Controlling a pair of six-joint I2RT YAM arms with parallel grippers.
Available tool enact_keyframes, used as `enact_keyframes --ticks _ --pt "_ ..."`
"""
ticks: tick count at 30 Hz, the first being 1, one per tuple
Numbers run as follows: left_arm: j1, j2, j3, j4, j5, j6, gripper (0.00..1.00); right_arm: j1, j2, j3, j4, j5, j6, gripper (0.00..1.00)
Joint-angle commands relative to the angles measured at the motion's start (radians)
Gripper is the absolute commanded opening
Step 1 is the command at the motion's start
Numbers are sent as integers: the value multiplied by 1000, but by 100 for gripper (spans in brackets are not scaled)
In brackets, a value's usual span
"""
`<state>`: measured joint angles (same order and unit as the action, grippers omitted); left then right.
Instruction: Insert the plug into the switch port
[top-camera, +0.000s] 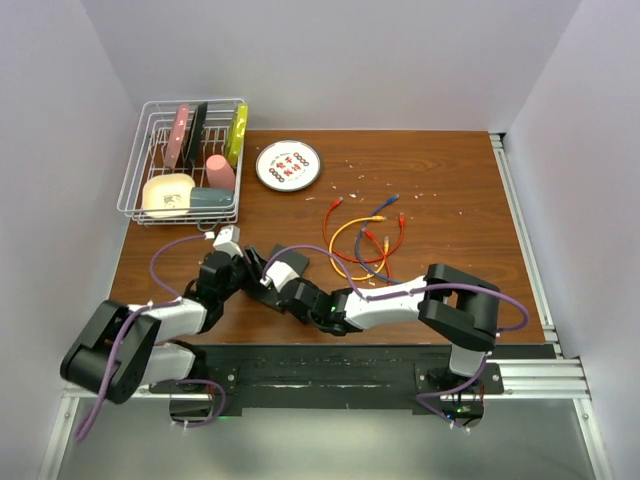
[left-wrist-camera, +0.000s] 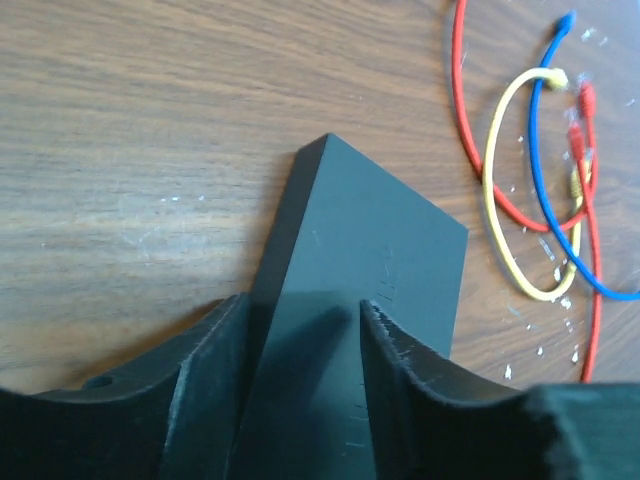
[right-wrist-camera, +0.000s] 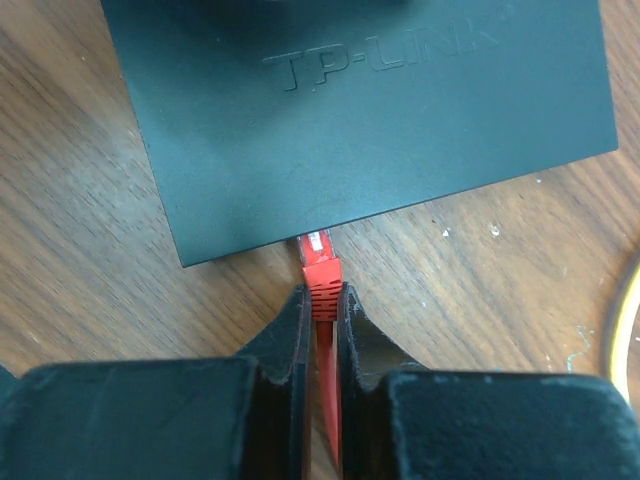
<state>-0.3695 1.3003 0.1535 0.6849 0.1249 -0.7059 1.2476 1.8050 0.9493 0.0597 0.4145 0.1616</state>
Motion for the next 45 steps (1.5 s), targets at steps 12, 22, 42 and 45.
enact_keyframes --ticks 12,22,42,45 --pt "-78 -190 250 -628 -42 83 73 -37 -104 22 -57 -5 144 70" --pt "-74 -303 417 -806 -156 175 74 -80 -311 51 -146 33 150 99" --pt "-74 -380 443 -797 -104 200 71 -410 -261 114 -121 -42 322 82" --pt "-74 -383 423 -777 -99 191 71 -436 -195 134 -113 -65 342 78"
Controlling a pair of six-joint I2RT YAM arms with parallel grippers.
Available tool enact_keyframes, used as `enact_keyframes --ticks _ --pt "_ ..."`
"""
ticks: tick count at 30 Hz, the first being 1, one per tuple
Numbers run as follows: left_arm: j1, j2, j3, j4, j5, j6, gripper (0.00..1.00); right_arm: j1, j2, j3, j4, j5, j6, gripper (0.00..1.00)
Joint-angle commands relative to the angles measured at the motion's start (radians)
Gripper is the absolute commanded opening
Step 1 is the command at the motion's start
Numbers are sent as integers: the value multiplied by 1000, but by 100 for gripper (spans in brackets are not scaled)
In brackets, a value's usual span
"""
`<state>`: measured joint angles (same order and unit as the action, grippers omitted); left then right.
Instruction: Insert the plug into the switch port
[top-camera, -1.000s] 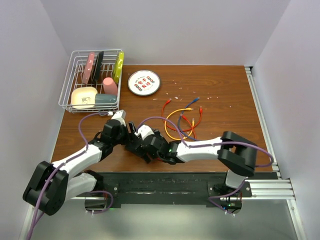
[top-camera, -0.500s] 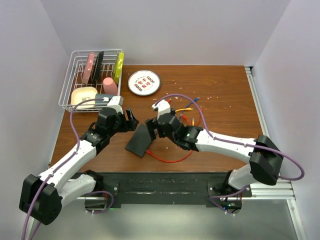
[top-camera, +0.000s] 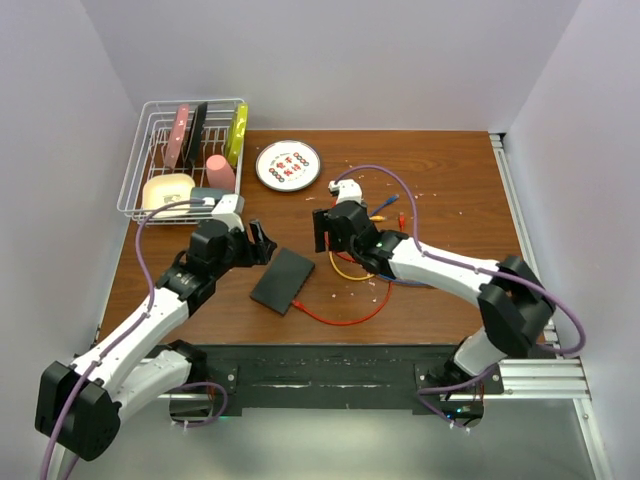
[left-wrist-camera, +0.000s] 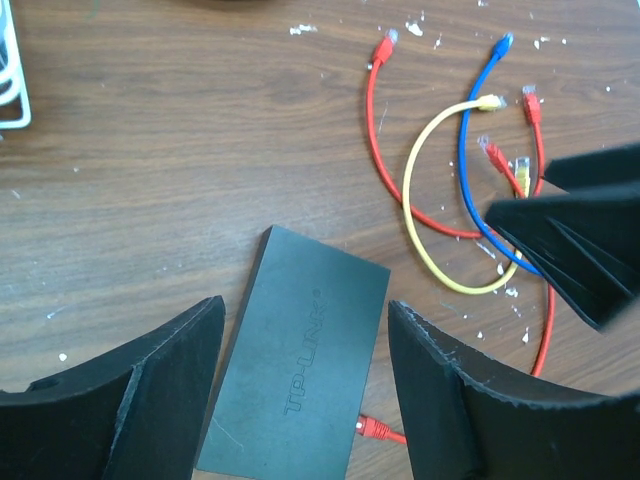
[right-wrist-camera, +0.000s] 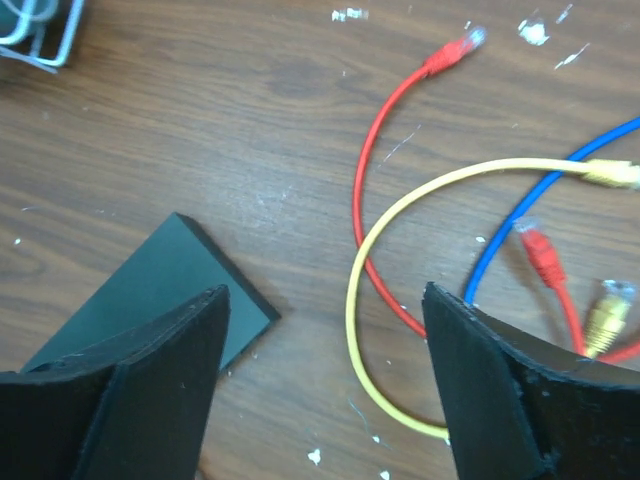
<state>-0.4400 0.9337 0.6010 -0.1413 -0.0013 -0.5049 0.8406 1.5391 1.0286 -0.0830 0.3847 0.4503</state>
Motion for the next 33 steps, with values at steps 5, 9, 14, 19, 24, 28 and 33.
enact_keyframes --ticks 5,9,14,19,24,28,33 --pt "-3 2 -38 57 40 -4 70 -95 173 82 41 -85 109 72" --pt "-3 11 -40 62 50 -6 70 -143 248 111 39 -136 152 63" --pt "-3 11 -53 65 58 -11 70 -193 326 136 63 -176 175 62" --pt "-3 11 -63 72 57 -11 70 -206 368 156 78 -170 200 62" --pt "-3 19 -67 80 64 -14 69 -207 478 260 2 -123 196 50" --pt "-3 10 -67 74 61 -17 69 -206 555 332 -98 -60 179 43" --pt "-3 2 -72 65 55 -15 69 -206 544 295 -92 -9 160 0"
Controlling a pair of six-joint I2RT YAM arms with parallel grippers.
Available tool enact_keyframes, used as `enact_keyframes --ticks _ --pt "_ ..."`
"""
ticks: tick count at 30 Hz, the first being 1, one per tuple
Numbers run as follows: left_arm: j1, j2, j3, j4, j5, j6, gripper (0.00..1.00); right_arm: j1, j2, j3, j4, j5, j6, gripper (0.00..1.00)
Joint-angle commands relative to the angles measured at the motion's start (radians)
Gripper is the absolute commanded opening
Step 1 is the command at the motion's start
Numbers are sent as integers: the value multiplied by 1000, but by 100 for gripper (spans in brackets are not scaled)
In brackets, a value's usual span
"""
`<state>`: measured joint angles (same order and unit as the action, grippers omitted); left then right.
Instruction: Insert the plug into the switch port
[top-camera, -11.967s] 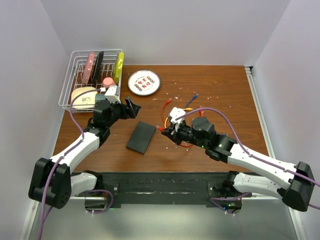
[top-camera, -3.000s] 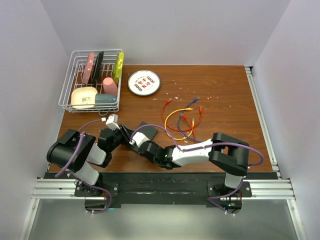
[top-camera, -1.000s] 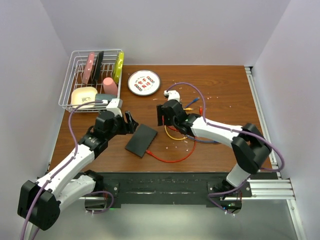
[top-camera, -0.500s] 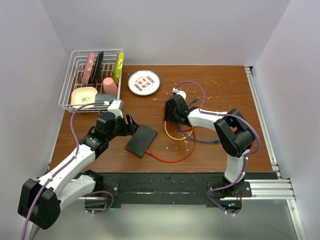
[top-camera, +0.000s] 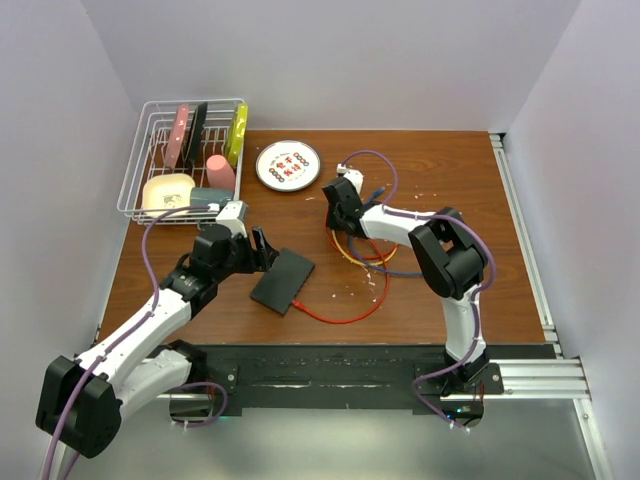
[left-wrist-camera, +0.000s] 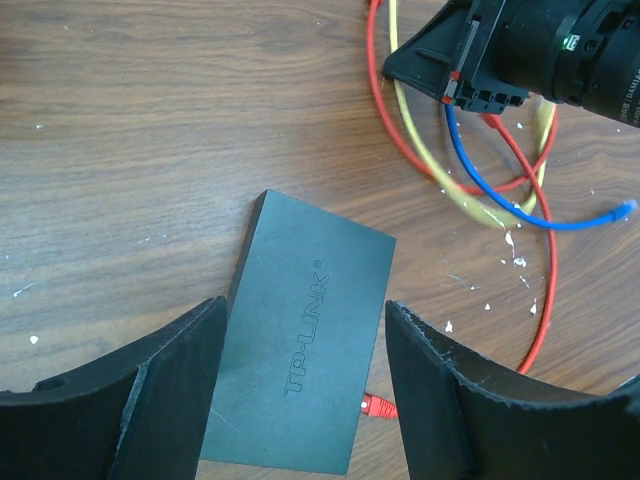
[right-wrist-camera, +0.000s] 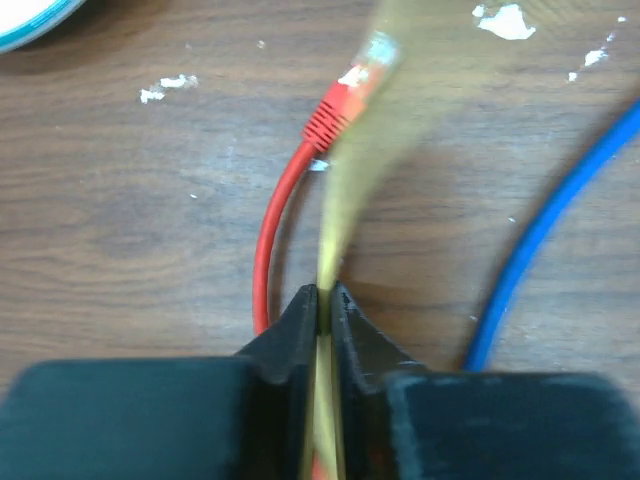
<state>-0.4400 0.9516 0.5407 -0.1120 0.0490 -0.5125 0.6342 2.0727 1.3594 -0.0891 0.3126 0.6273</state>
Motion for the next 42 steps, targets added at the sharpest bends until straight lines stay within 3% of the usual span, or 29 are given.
enact_keyframes --ticks 1,12,20,30,42 --pt "-3 -16 -12 35 3 -8 69 1 -9 -42 -78 62 -23 0" --pt "-3 -13 -27 54 -8 -6 69 1 -252 -132 -19 -44 -213 0" --pt "-3 12 -21 97 46 -26 69 4 -440 -253 58 -364 -313 0" --pt "-3 29 -30 301 181 -66 69 27 -625 -486 253 -650 -368 0" --pt "-3 139 -22 550 363 -156 67 53 -737 -580 318 -849 -428 0"
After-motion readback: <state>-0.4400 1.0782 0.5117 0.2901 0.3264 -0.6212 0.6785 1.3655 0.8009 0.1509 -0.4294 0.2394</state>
